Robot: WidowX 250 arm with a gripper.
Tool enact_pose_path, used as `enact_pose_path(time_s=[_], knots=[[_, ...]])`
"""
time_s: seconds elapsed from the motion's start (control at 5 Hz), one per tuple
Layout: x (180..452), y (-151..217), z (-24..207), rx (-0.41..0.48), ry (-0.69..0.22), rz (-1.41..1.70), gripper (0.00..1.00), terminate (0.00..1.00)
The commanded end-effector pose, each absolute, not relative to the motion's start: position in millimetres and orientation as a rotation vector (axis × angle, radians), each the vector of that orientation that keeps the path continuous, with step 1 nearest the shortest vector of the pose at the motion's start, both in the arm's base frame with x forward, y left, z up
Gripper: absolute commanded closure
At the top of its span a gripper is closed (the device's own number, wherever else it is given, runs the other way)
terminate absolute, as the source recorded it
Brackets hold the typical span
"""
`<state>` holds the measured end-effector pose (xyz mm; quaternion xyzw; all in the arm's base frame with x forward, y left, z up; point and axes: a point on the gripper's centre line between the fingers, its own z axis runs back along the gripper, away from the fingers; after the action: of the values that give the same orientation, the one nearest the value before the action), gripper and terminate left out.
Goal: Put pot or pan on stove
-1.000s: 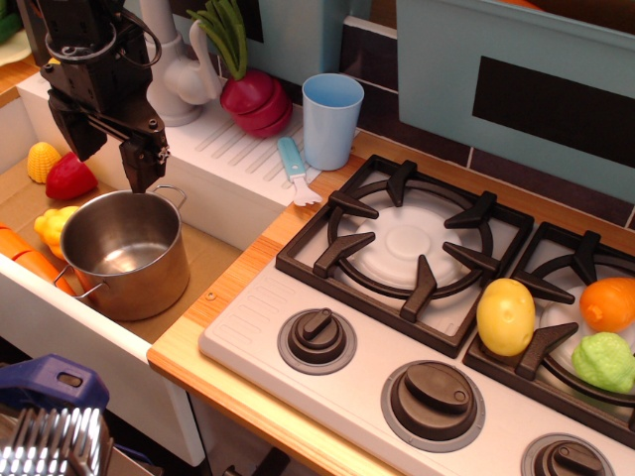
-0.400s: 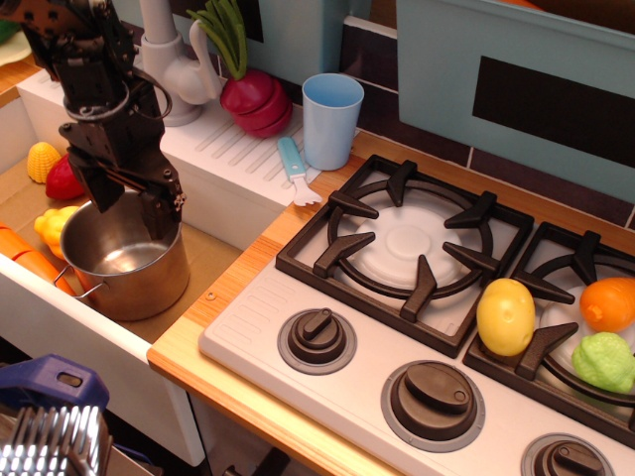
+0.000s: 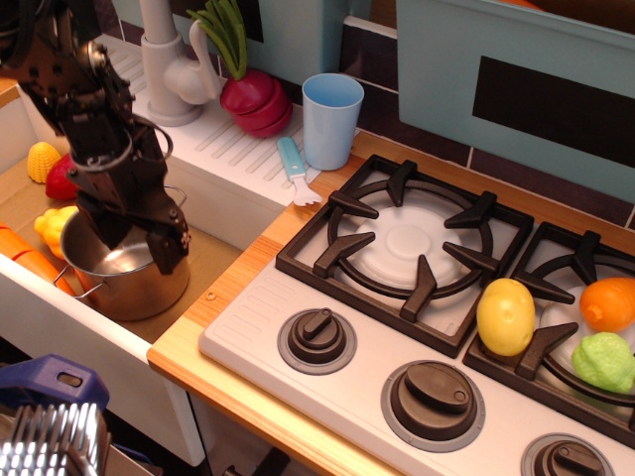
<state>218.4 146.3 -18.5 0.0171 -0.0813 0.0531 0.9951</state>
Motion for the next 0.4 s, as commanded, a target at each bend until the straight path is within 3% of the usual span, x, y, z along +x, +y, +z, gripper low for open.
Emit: enact_pose_path(time_s=[0.0,0.2], knots=[[212.7,147.9,-29.4,0.012,-0.175,0.105,0.0,0.0],[213.7,152.6,-42.0,-0.02,-0.149,0.099,0.0,0.0]])
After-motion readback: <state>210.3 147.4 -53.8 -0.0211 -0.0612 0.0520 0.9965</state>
